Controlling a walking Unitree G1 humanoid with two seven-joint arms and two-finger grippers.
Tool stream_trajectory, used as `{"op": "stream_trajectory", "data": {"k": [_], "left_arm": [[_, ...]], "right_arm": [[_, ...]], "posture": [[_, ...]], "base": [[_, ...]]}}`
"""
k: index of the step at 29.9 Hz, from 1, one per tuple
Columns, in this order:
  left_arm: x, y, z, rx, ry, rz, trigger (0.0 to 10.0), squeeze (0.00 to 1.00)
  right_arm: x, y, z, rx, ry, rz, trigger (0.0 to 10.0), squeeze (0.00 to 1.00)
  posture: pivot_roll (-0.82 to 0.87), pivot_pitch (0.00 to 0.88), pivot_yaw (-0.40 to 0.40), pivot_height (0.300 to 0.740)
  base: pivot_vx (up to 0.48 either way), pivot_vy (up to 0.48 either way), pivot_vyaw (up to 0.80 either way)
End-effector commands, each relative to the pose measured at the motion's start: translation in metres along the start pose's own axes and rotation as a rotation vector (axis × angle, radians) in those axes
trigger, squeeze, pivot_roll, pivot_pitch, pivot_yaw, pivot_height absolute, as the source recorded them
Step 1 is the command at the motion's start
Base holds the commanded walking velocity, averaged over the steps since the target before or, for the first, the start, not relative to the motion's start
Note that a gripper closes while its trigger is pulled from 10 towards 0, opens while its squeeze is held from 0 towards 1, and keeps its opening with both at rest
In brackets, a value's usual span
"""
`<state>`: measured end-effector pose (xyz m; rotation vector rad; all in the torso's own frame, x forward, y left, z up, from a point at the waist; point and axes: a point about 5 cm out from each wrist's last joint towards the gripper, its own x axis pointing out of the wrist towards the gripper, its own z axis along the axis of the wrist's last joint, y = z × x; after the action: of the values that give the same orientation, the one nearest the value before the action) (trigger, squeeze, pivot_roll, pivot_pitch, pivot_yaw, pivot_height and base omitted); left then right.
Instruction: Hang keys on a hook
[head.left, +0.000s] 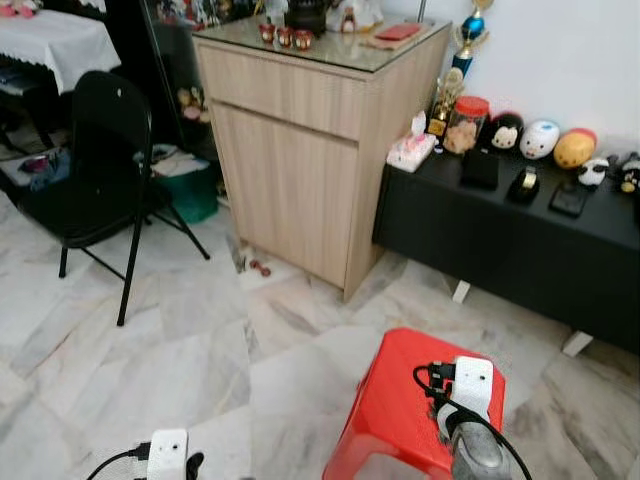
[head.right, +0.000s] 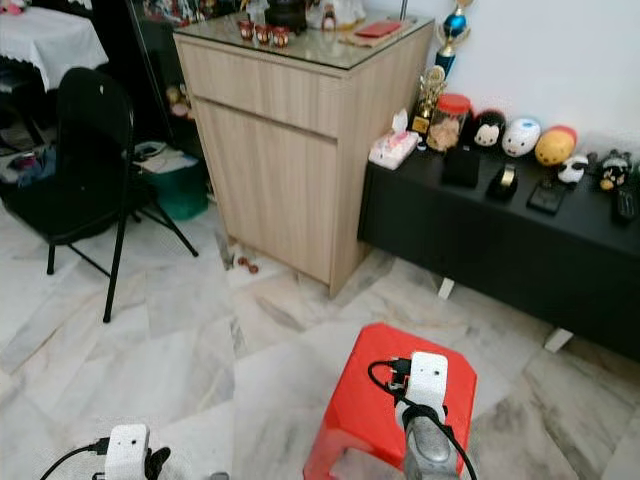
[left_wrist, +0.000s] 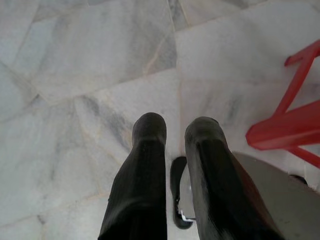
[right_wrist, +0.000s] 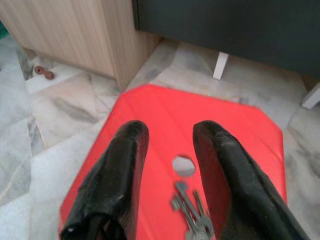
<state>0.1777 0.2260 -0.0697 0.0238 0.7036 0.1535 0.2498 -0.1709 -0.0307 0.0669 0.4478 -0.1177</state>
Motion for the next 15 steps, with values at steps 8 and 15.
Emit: {"op": "stream_trajectory", "data": {"k": [8, 15], "left_arm": [[0.0004, -0.0023, 0.0002, -0.012, 0.004, 0.003, 10.0, 0.00], [0.0022, 0.0022, 0.0072, -0.010, -0.025, 0.023, 10.0, 0.00]], "right_arm": [[0.0022, 0.0019, 0.0013, -0.006, 0.017, 0.020, 10.0, 0.00], [0.0021, 0.0038, 0.0016, -0.005, 0.012, 0.024, 10.0, 0.00]], "posture": [[0.18, 0.031, -0.039, 0.637], [0.18, 0.045, -0.037, 0.637]], "base": [[0.000, 0.000, 0.00], [0.000, 0.000, 0.00]]}}
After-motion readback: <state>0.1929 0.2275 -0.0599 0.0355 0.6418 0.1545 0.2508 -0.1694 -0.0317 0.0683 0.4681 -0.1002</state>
